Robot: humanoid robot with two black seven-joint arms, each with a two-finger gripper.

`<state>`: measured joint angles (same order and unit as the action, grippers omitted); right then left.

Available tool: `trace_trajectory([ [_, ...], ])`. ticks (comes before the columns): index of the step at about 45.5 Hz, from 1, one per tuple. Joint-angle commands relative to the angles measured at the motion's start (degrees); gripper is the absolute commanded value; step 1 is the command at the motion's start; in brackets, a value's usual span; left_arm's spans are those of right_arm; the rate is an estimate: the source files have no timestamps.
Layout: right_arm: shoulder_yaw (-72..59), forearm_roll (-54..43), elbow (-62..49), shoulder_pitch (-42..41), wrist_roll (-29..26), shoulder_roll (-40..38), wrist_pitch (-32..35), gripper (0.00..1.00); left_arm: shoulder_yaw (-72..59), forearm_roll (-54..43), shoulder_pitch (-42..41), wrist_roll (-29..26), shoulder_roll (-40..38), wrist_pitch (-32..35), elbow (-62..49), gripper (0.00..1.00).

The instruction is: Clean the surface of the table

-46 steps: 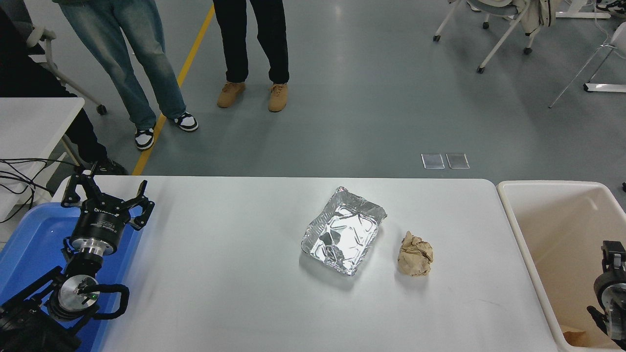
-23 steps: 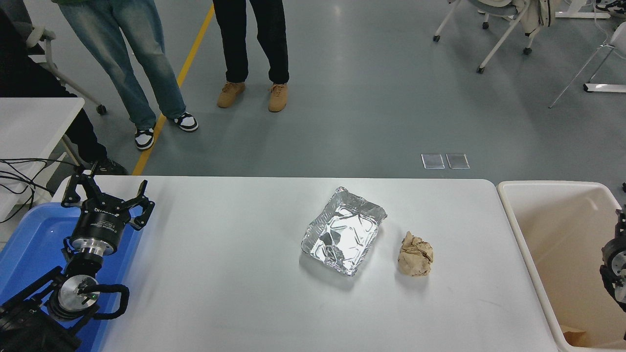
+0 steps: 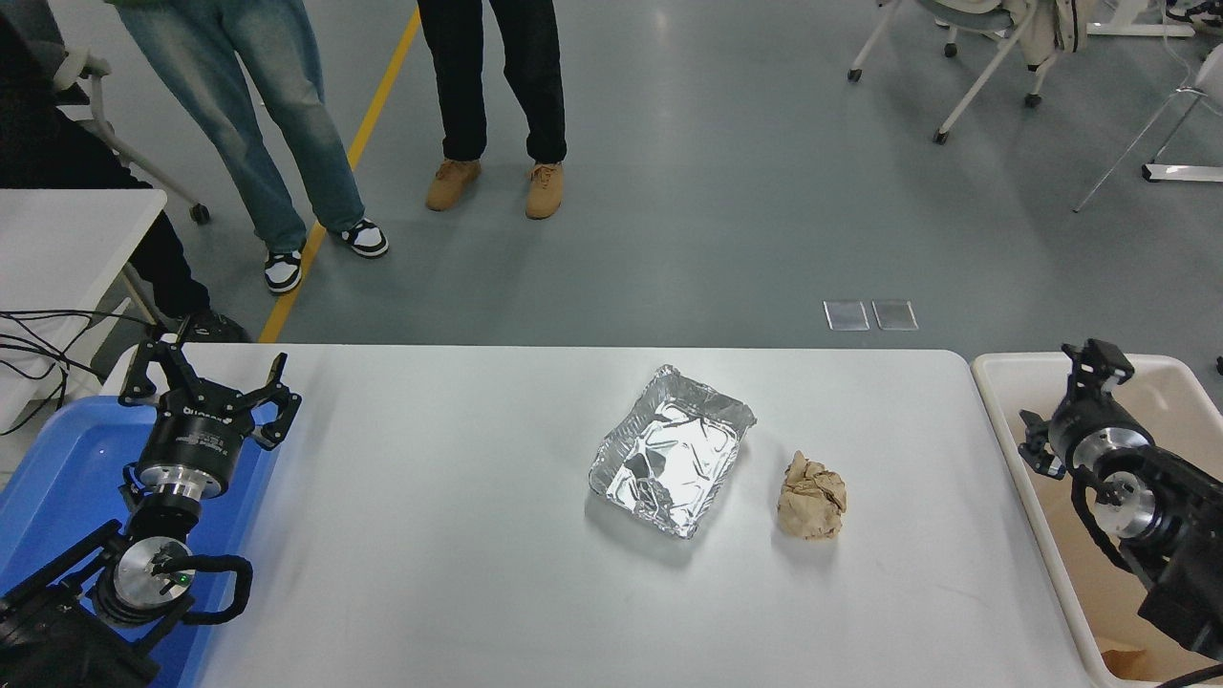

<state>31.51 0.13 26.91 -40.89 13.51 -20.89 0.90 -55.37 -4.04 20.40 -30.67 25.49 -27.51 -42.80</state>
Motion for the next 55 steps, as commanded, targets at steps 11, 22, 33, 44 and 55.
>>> trace_trajectory([
  [11,4.33,0.48,3.41,-0.95,10.21,4.80,8.94,0.99,0.00,0.08,-0.01,0.00,0.00,0.00,0.00,0.99],
  [22,13.31,-0.04,3.23,2.83,11.10,6.48,13.08,0.99,0.00,-0.01,-0.01,0.00,0.00,0.00,0.00,0.99],
  [33,11.03,-0.21,4.55,2.92,10.92,5.69,13.34,0.99,0.00,-0.01,-0.01,0.00,0.00,0.00,0.00,0.99],
  [44,6.90,-1.88,6.83,1.69,10.30,2.62,15.18,0.99,0.00,-0.01,-0.01,0.00,0.00,0.00,0.00,0.99],
  [55,-5.67,-2.41,10.26,-5.95,4.51,0.68,14.48,0.99,0.00,-0.01,-0.01,0.00,0.00,0.00,0.00,0.99],
])
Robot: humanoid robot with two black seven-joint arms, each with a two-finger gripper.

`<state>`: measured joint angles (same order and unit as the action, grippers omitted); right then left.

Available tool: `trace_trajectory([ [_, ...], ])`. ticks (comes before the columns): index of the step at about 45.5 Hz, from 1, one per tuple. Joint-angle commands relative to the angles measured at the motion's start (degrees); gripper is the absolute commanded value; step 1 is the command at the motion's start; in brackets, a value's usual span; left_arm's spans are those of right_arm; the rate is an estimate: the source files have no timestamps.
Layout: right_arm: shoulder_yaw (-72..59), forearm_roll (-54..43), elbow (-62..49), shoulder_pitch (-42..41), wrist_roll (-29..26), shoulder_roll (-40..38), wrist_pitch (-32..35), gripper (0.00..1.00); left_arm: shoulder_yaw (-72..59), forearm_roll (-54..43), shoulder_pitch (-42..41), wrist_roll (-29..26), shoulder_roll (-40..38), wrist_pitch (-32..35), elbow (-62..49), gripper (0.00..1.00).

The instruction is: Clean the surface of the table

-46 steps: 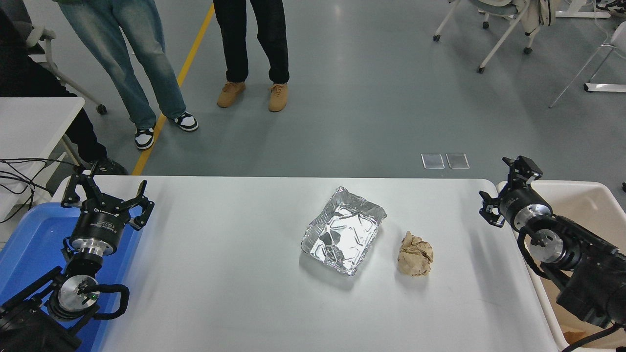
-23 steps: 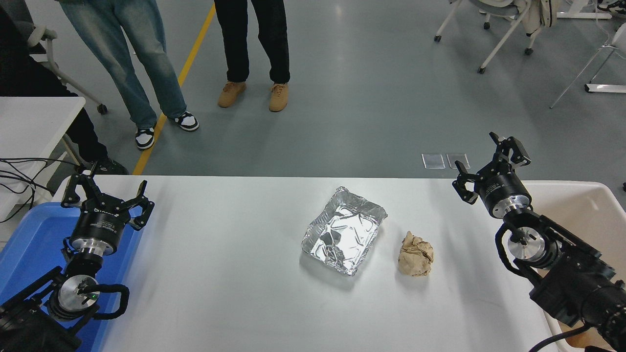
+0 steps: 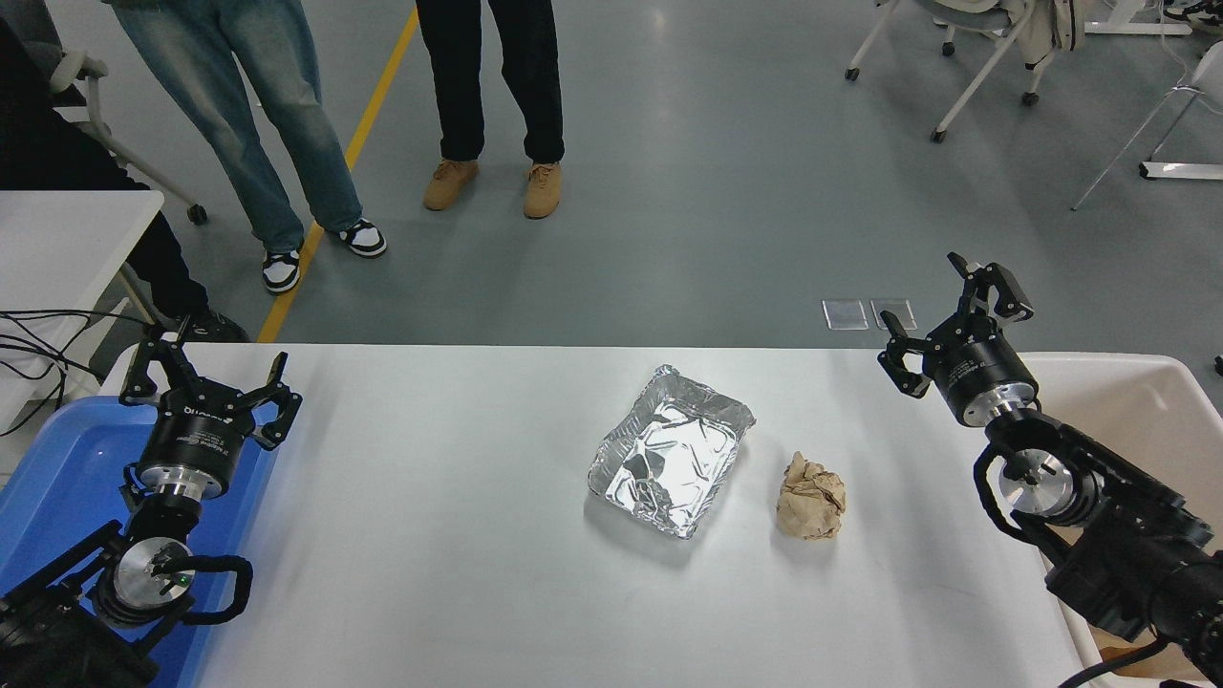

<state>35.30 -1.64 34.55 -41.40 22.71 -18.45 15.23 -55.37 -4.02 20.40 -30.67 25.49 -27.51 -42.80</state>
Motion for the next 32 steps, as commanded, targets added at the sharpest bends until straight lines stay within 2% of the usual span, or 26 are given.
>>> trace_trajectory([
  [1,-10.07,-0.65,2.72,-5.88,-5.47,-1.94,0.15,0.99,0.00,-0.02,-0.01,0.00,0.00,0.00,0.00,0.99],
  [6,-12.44,-0.91,4.64,-8.08,-8.64,-3.26,0.41,0.99,0.00,-0.02,-0.01,0.00,0.00,0.00,0.00,0.99],
  [12,-17.19,-4.16,7.98,-11.33,-9.87,-5.46,0.59,0.99,0.00,-0.02,-0.01,0.00,0.00,0.00,0.00,0.99],
  [22,-24.31,-16.64,12.64,-16.78,-11.02,-7.13,0.50,0.99,0.00,-0.02,-0.01,0.00,0.00,0.00,0.00,0.99],
  [32,-28.18,-23.32,16.07,-18.72,-11.98,-6.60,0.06,0.99,0.00,-0.02,-0.01,0.00,0.00,0.00,0.00,0.99],
])
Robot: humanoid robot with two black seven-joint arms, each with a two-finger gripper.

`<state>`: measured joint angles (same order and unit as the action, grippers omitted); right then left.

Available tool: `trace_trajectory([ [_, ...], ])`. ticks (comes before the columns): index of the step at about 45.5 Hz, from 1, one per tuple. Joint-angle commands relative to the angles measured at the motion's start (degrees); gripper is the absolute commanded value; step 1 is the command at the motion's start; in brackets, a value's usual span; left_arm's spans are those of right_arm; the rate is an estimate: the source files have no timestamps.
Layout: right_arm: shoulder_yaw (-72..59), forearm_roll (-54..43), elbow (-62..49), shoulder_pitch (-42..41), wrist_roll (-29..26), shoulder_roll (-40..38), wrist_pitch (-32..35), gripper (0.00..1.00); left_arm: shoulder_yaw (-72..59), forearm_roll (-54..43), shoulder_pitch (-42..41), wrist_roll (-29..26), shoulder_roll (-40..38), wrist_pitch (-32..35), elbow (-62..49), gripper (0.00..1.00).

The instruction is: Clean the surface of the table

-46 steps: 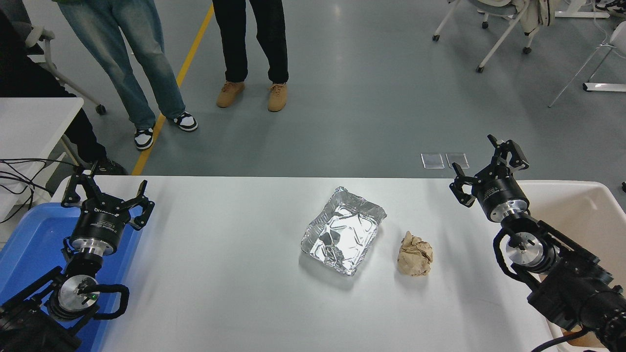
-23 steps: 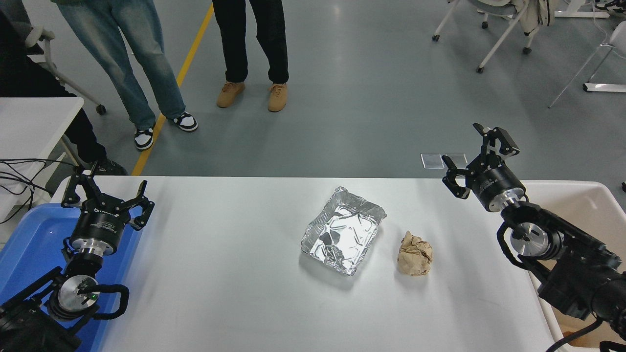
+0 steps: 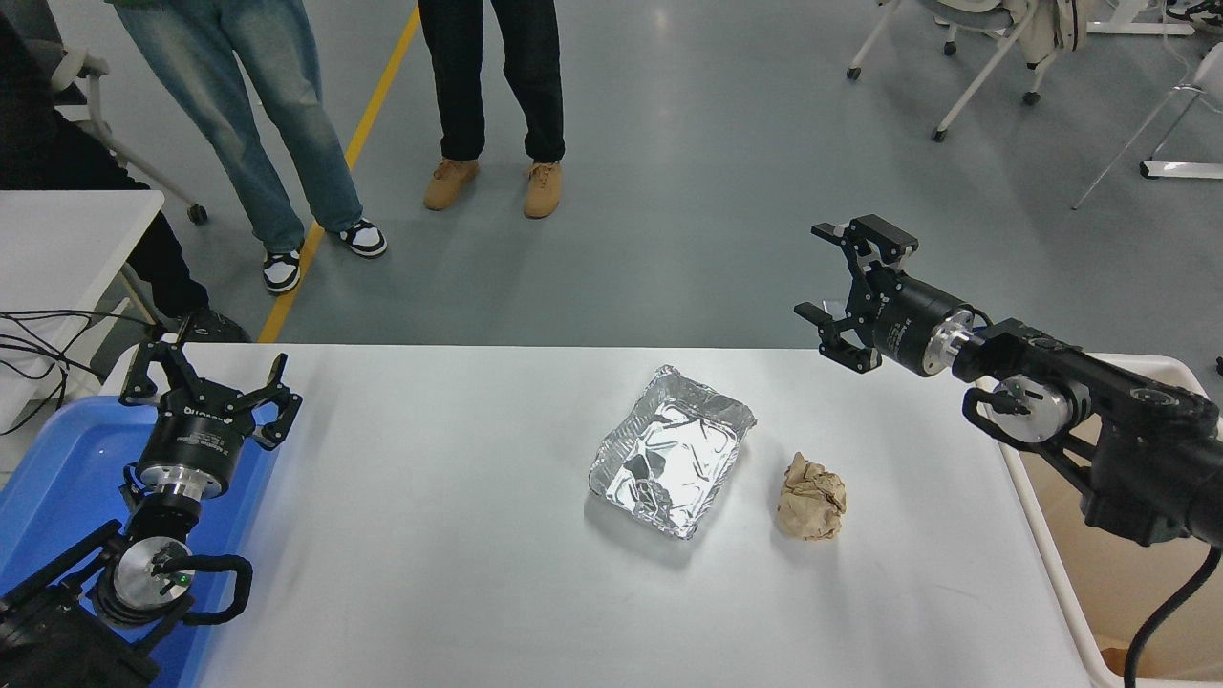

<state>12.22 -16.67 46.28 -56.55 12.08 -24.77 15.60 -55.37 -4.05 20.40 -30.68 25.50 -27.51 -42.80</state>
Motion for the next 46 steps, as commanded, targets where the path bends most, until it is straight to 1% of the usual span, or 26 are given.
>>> trace_trajectory([
  [1,-5.45,-8.90,4.86,-3.74,-1.71,-0.28,-0.22,0.99,0.00,0.00,-0.01,0.00,-0.01,0.00,-0.01,0.99],
  [4,-6.07,-10.05,6.88,-4.36,-3.72,-0.02,-0.31,0.99,0.00,0.00,-0.01,0.00,-0.01,0.00,-0.01,0.99],
  [11,-7.65,-10.93,9.97,-6.20,-11.19,1.65,-0.31,0.99,0.00,0.00,-0.01,0.00,-0.01,0.00,-0.01,0.99],
  [14,-9.58,-11.54,10.40,-7.34,-12.43,2.79,-0.31,0.99,0.00,0.00,-0.01,0.00,-0.01,0.00,-0.01,0.99],
  [24,-13.01,-16.46,10.67,-8.58,-12.61,5.43,-0.31,0.99,0.00,0.00,-0.01,0.00,-0.01,0.00,-0.01,0.99],
  [28,-13.36,-20.59,10.41,-8.58,-12.61,7.80,-0.74,0.99,0.00,0.00,-0.01,0.00,-0.01,0.00,-0.01,0.99],
  [31,-14.59,-24.71,10.41,-8.67,-12.70,8.95,-3.37,0.99,0.00,0.00,-0.01,0.00,-0.01,0.00,-0.01,0.99],
  [32,-15.81,-26.21,10.23,-8.67,-12.61,9.56,-5.64,0.99,0.00,0.00,-0.01,0.00,-0.01,0.00,-0.01,0.99],
  [37,-17.32,-26.84,9.97,-7.97,-12.61,12.29,-8.74,0.99,0.00,0.00,-0.01,0.00,-0.01,0.00,-0.01,0.99],
  [42,-17.32,-27.10,7.95,-6.47,-12.87,14.84,-8.83,0.99,0.00,0.00,0.08,0.00,-0.01,0.00,-0.01,0.99],
  [46,-17.49,-27.72,5.58,-5.68,-12.79,15.45,-8.83,0.99,0.00,0.00,-0.01,0.00,-0.01,0.00,-0.01,0.99],
])
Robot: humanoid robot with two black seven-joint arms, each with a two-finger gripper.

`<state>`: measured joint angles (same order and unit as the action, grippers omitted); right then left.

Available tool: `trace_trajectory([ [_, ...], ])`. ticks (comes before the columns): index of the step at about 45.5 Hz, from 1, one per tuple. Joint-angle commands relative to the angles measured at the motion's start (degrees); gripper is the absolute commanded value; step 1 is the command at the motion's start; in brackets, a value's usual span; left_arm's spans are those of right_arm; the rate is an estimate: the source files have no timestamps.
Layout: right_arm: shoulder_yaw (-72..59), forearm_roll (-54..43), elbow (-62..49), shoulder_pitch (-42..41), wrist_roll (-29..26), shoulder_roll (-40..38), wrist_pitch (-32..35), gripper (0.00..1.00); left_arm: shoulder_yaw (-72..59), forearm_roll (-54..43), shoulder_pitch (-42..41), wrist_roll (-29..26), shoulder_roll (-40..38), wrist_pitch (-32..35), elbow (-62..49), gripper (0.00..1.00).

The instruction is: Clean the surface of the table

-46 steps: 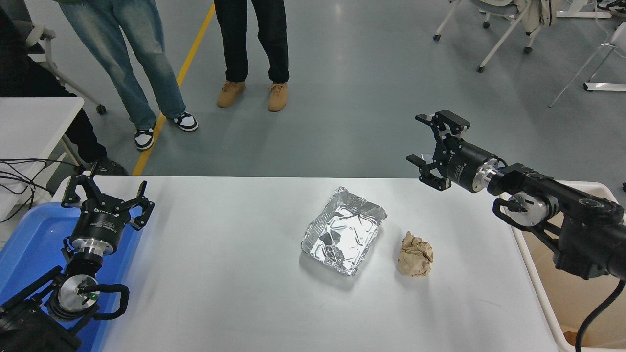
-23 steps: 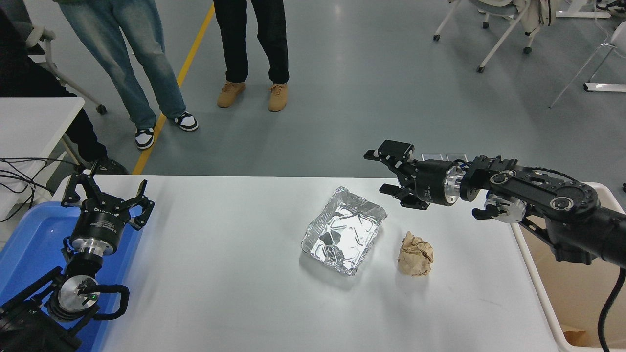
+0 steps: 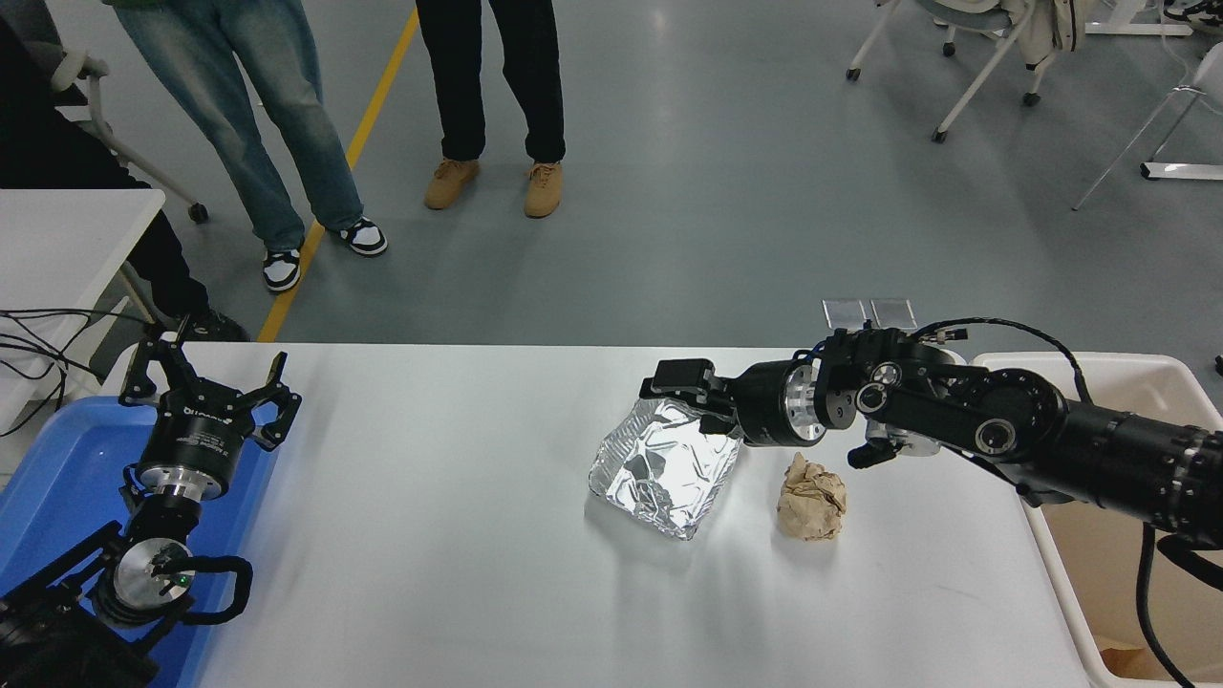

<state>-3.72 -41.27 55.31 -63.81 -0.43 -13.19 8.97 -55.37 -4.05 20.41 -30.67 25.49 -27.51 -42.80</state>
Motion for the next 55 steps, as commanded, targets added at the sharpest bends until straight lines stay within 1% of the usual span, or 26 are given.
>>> trace_trajectory([
  [1,-1.55,-3.11,-4.07,1.75,-0.19,3.88,-2.20,0.99,0.00,0.01,-0.02,0.00,0.00,0.00,0.00,0.99],
  [13,-6.74,-4.87,-5.92,1.05,-0.45,3.97,-3.26,0.99,0.00,0.01,-0.02,0.00,0.00,0.00,0.00,0.99],
  [19,-9.55,-5.66,-5.92,0.35,-1.77,3.97,-3.43,0.99,0.00,0.01,0.07,0.00,0.00,0.00,0.00,0.99],
  [30,-13.68,-4.79,-6.36,-3.43,-5.46,4.05,-3.52,0.99,0.00,0.01,0.07,0.00,0.00,0.00,0.00,0.99],
  [37,-14.21,-4.26,-6.71,-4.40,-9.24,6.07,-3.61,0.99,0.00,0.01,-0.02,0.00,0.00,0.00,0.00,0.99],
  [39,-14.21,-1.46,-7.67,-4.57,-12.04,7.04,-3.52,0.99,0.00,0.01,-0.02,0.00,0.00,0.00,0.00,0.99],
  [40,-14.12,-0.66,-7.94,-4.57,-12.32,7.30,-3.52,0.99,0.00,0.01,0.07,0.00,0.00,0.00,0.00,0.99],
  [49,-14.21,0.67,-14.00,-2.64,-12.41,12.84,-3.61,0.99,0.00,0.01,0.07,0.00,0.00,0.00,0.00,0.99],
  [55,-14.30,0.23,-15.23,-2.29,-12.32,13.19,-3.70,0.99,0.00,0.01,-0.02,0.00,0.00,0.00,0.00,0.99],
])
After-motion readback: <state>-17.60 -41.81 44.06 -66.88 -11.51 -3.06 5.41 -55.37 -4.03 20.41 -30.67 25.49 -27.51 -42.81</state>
